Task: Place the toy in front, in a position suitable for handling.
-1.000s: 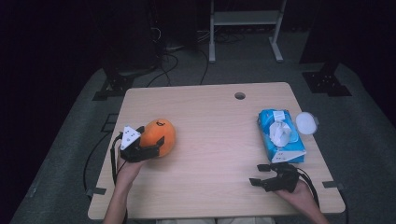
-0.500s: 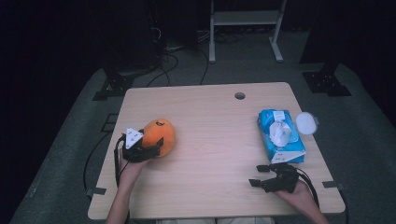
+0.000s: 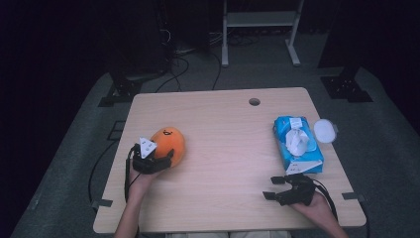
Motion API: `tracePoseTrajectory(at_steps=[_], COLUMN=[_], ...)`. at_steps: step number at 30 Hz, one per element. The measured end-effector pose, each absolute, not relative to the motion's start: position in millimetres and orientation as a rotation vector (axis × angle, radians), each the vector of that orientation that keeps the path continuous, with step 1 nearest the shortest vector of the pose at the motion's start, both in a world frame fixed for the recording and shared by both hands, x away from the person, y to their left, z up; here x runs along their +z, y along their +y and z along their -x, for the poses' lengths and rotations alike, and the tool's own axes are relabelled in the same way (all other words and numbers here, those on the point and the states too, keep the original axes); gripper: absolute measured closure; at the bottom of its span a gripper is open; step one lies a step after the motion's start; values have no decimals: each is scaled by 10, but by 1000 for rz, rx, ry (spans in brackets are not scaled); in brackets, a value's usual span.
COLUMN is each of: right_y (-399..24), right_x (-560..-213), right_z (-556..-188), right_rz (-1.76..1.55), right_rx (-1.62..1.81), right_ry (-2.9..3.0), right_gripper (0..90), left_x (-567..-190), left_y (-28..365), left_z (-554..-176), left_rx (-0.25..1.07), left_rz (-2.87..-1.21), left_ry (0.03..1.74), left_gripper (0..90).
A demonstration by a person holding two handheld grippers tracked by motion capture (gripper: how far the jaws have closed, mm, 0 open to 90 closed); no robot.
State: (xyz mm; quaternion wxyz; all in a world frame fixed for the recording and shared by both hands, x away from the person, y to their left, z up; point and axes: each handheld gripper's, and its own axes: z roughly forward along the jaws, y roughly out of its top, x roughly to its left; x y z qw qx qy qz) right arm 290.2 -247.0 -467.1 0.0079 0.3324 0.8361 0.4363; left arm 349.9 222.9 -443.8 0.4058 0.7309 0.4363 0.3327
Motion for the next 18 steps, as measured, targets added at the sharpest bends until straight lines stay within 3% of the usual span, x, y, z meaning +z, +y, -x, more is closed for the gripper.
tracePoseTrajectory(at_steps=[3,4,11,18], right_y=[-2466,-2463,-2452,-2455], right_x=[-4675,-4680,-4683,-4667], right_z=[-2903,-2905,-2907,-2894], right_rz=[-1039,-1037,-1031,-1019], right_rx=[1365,1361,1365,1366], right_ry=[2615,2619,2626,2621], right_gripper=[258,259,259,259], left_x=[-4446,-4446,-4411,-4359], left_y=[2253,2256,2263,2308], left_z=[-3503,-3501,-3485,-3466], left_rx=[824,820,831,809], left_rz=[-1840,-1833,-1802,-1756], left_ry=[1097,1102,1117,1137], left_gripper=[192,267,442,526])
